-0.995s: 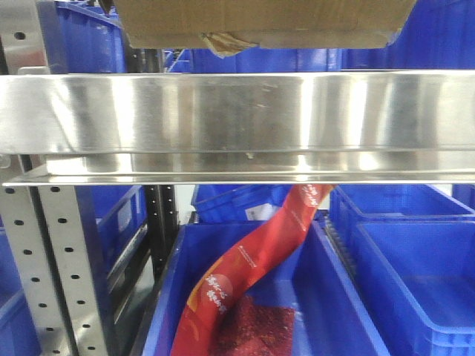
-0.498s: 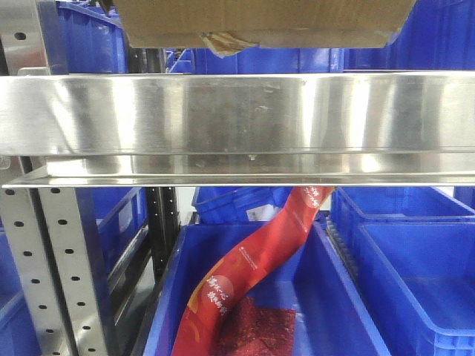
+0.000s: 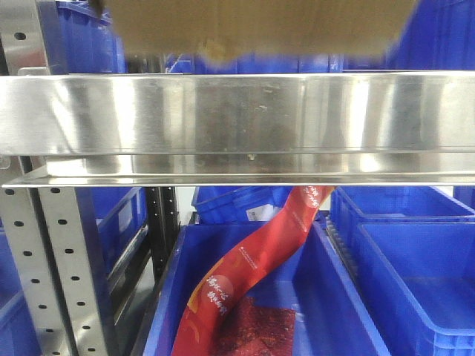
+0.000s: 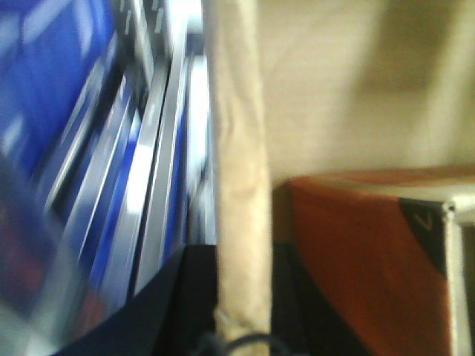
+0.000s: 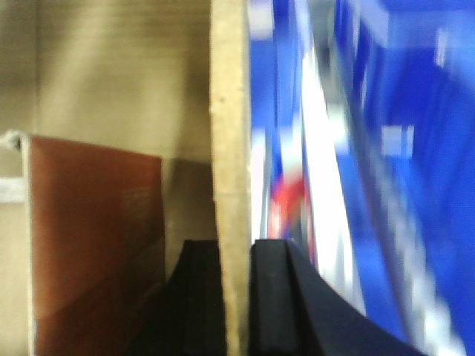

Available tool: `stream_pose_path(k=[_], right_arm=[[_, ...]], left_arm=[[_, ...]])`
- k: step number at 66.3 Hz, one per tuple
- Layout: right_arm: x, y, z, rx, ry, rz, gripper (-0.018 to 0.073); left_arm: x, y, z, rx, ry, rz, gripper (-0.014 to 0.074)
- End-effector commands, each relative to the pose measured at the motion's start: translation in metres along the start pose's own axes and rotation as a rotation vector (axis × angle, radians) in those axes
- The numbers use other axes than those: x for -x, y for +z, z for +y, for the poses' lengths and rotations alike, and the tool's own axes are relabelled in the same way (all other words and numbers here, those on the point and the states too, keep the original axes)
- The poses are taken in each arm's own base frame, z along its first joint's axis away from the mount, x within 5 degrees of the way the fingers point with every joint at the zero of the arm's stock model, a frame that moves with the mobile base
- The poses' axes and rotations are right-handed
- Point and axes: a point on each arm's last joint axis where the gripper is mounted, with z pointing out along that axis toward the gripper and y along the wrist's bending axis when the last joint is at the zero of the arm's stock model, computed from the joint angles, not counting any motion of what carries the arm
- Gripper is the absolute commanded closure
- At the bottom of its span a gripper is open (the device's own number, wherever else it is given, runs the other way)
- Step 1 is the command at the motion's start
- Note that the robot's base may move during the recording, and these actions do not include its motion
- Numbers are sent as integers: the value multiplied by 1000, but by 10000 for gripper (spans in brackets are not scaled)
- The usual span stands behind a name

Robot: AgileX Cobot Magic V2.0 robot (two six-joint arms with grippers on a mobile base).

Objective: Stack two boxes on right shelf middle

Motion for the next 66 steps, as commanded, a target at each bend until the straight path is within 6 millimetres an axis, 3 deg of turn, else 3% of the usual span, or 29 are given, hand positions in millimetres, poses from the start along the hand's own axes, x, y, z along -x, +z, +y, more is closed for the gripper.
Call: stream_pose_path(k=[1,18,26,29,37,48,66], right_arm=[[4,-5,-3,-19,-10,-8,722],[0,-5,-4,-20,7,30,718],[-3,-5,-5,-37,7,69,638],[-5,-4,-5,-42,7,82,569],[-6,-2,-5,-43,7,89,374],[-5,-1,-5,-39,7,82,234],[-2,-9,-5,-35,10,63,231]], left_arm=[[8,-9,5,21,71,-40,708],[9,-9,0,-26,106,-58,708],[7,-7,-3,-58,75,-33,694],[5,-7,-4,-71,61,-19,662],[4,-7,-5,-81,48,-3,475],[3,-7,-5,-77,48,3,240],[7,-9,-5,-81,59,-38,204]])
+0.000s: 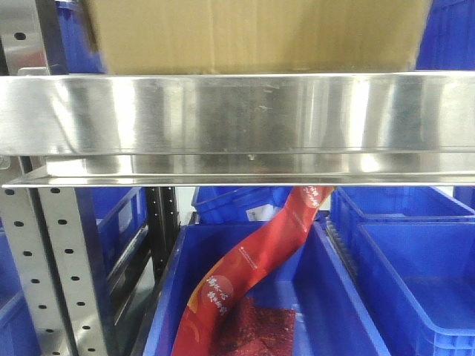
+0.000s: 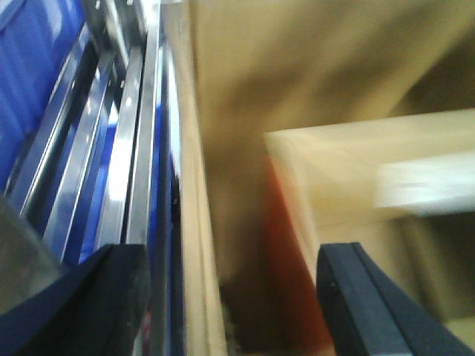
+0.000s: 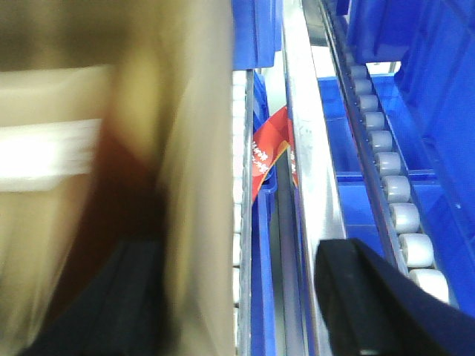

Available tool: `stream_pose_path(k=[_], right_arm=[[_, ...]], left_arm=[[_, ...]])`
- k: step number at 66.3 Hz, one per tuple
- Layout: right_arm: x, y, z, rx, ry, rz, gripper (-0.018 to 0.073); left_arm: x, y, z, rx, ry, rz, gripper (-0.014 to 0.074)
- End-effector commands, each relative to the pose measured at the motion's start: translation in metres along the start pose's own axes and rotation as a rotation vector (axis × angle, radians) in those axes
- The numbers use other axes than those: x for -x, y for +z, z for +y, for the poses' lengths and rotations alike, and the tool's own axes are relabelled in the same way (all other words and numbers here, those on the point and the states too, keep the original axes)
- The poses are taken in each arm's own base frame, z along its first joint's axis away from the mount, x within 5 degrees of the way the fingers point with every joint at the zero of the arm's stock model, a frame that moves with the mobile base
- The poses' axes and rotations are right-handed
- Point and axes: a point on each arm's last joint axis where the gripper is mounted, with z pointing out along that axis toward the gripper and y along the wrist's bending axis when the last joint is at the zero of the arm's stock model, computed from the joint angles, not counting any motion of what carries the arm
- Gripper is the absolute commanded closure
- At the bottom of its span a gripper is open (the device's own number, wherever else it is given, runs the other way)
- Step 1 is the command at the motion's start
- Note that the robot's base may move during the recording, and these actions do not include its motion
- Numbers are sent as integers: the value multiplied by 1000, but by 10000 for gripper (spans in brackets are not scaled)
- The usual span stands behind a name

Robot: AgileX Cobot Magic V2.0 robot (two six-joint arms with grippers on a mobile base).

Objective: Stack two boxes on right shelf middle

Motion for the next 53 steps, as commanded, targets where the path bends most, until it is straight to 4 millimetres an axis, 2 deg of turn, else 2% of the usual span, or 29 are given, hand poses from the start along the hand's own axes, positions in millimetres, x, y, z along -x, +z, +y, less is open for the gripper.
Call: stream_pose_path(k=[1,10,14,21,29,36,42,46,53], right_arm=[[3,-11,-4,-12,-8,-15,231],[5,-21,-5,-12,-4,-26,241],[4,-25,-6,-17,-3,-17,307],[1,-24,-8,-32,-3,18,487],[-4,-17,-8,-48,-4,66,726],[-6,-18,-9,-55,0,90,722],[-6,-30,-6,3,-36,94,722],[-5,-39,-2,64,-110,43,722],[-9,-47,-2,111,-117,-61,722]], left_arm=[[8,-8,2,-7,2,-50,204],[10,-14,3,-11,-4,-60,219],[9,-14,4,-7,-4,-55,268],[8,-13,4,-2,-4,-43,440],[6,-9,3,0,-1,-30,696],[2,-10,3,-1,-18,12,706],[1,-22,3,-43,-6,44,706],[-1,-29,2,-88,28,51,706],[-12,-33,-1,-153,42,20,706]])
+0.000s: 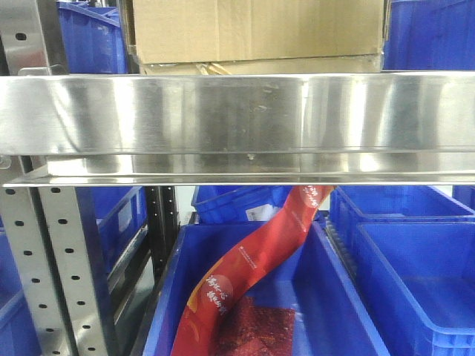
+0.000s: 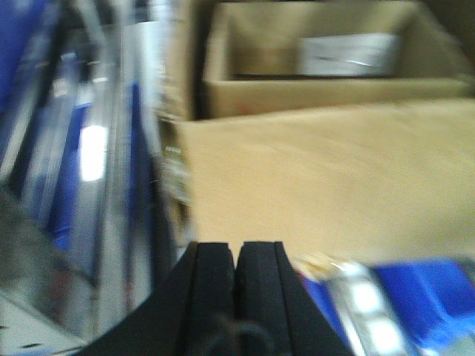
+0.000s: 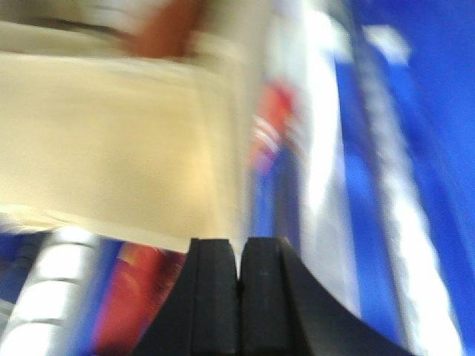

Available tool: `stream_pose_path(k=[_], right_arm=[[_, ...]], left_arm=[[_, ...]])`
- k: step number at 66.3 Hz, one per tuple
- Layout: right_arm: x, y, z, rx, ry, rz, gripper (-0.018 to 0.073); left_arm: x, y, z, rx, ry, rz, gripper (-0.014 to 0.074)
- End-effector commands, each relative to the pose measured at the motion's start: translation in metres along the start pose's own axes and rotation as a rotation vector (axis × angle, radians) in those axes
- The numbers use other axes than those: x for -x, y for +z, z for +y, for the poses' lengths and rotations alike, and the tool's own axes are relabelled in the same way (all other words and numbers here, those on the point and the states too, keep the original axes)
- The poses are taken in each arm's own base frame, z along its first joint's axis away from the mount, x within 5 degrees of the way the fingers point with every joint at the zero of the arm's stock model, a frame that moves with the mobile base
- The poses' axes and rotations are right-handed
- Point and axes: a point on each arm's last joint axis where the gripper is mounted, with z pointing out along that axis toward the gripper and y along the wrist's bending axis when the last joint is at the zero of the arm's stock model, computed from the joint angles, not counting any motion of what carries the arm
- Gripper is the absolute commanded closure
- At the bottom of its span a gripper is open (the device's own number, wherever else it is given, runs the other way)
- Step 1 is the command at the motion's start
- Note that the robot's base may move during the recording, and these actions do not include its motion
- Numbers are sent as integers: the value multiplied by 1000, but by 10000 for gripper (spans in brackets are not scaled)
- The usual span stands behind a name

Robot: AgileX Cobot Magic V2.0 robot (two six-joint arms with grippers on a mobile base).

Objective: Stack two boxes on right shelf middle

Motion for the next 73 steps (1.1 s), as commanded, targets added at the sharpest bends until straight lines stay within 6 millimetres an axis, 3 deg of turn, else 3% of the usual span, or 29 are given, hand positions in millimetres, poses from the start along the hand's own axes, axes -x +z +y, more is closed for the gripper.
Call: stream_pose_path(k=[1,17,31,42,51,62,73], right_arm=[[-2,-10,0,35,-31,-118,722],[-56,0,-5,80,-31,-250,722],[-111,-5,-19,91,84,-264,722],[-149,-38,-26,93,78,-284,722],[-171,-66,-30,98,60,-361,722],[-181,-99,-33,111,61,-445,722],[-185,-122,-34,127,63,-545,722]], left_arm=[[-6,-10,-3,-71,19,-55,706],[-69,-13,1,-173,34,-158,706],[-126,-36,41,-149,-104,-243,706],[-178,-73,75,-31,-157,-289,706],[-208,-102,82,9,-136,-358,708],[-230,-135,83,14,-137,-458,708],[-235,-165,84,7,-139,-584,708]])
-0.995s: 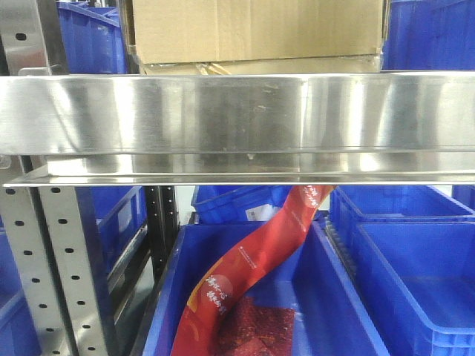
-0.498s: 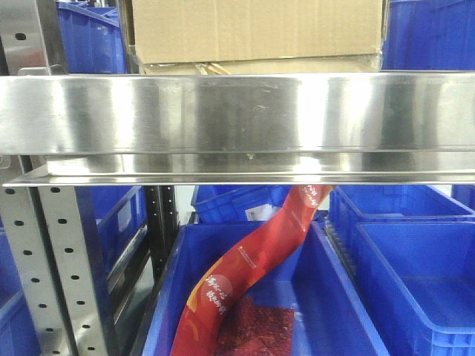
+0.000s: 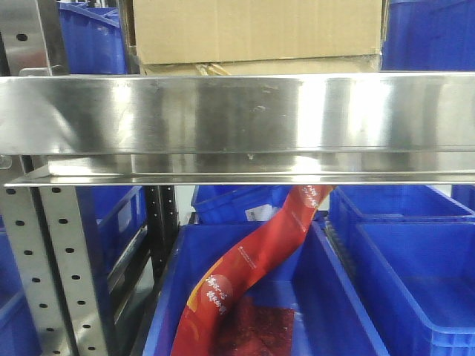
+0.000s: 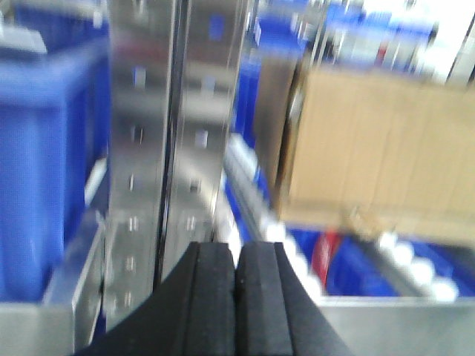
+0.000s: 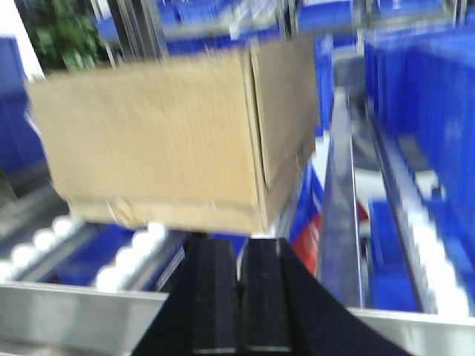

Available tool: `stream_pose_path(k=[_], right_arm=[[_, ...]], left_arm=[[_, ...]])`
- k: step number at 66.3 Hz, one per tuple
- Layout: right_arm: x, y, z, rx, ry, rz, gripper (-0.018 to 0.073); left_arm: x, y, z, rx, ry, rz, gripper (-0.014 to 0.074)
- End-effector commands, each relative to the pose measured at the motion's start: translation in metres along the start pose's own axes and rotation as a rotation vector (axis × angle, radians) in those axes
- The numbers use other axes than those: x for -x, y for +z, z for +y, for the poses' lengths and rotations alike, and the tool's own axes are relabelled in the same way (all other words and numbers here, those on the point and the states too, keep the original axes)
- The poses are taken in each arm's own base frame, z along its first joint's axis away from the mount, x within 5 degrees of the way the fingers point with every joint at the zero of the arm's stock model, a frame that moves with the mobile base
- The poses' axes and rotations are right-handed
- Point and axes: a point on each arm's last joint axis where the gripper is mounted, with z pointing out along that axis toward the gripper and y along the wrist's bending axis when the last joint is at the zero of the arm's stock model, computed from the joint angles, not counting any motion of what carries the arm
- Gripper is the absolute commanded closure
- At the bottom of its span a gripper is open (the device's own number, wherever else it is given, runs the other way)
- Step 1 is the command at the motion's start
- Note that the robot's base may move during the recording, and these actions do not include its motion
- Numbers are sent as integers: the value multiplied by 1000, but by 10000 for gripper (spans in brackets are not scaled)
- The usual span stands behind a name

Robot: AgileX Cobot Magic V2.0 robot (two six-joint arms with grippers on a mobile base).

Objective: Stack two boxes on right shelf middle

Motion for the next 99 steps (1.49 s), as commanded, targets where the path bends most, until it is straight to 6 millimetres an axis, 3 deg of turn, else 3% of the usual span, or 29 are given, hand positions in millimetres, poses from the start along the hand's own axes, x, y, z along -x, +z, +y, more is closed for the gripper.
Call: stream_pose_path(k=[1,16,34,46,68,99], right_arm=[[3,-9,0,-1,-19,-50,722],[5,-15,0,5,-20,-77,722],[-6,-15,-4,-20,-35,-96,722],[-46,-20,-21,-167,-158,-156,722],[-124,-23,-40,-224,-152,-186,722],[-127,-22,-40,-227,-147,-143,722]], left_arm=[[6,-13,0,-6,2,-73,708],[11,-36,0,-19,-3,-175,708],[11,-38,0,-20,-3,-184,708],[11,-38,0,-20,-3,-184,708],[11,-38,0,-20,-3,-184,708],[11,-38,1,-18,-4,-177,708]])
